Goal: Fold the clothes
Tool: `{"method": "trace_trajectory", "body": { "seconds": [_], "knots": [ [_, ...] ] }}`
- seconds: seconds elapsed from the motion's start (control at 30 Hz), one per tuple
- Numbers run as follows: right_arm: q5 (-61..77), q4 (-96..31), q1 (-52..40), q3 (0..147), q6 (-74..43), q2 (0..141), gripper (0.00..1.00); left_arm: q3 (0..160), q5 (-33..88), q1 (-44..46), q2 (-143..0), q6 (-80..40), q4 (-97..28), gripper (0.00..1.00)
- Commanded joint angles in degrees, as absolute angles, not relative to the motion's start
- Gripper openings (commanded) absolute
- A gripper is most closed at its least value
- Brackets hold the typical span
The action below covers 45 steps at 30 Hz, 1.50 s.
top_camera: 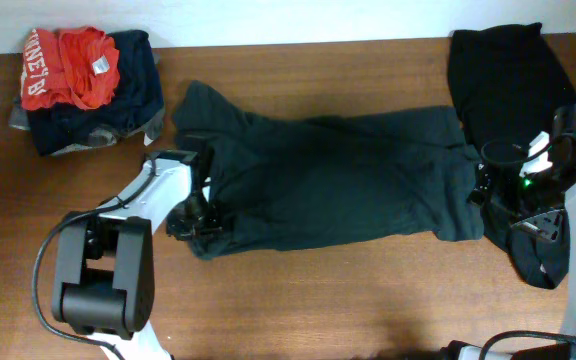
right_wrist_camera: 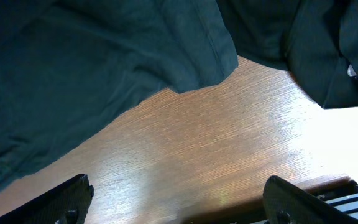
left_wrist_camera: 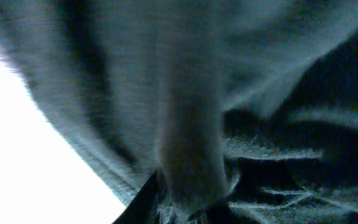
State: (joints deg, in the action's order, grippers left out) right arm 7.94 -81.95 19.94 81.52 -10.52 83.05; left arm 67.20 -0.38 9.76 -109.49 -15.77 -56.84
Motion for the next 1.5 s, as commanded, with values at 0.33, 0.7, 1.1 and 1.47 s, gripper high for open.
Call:
{"method": "trace_trajectory", "body": {
  "seconds": [0.33,0.7,1.1,1.47],
  "knots": [
    [7.2,-81.4,20.3,81.5,-10.7,82.1,0.92,69.1,-8.4,-4.3,-109.6,-18.3,-53.9,0.17],
    [7.3,-81.6,20.3,81.3,-10.8,82.1,0.92,83.2,-6.9,-2.3,-108.9,-12.3,-61.1,0.37],
    [7.0,-80.1,20.3,80.2,-9.2,82.2,0.92,82.2,1.6,11.4,-108.0,-2.9,-76.2,0.32],
    [7.0,-79.5,20.3,80.2,-8.8,82.2,0.92,70.9,-3.5,14.5,-108.0,-2.1,-68.9,0.29]
  ]
}}
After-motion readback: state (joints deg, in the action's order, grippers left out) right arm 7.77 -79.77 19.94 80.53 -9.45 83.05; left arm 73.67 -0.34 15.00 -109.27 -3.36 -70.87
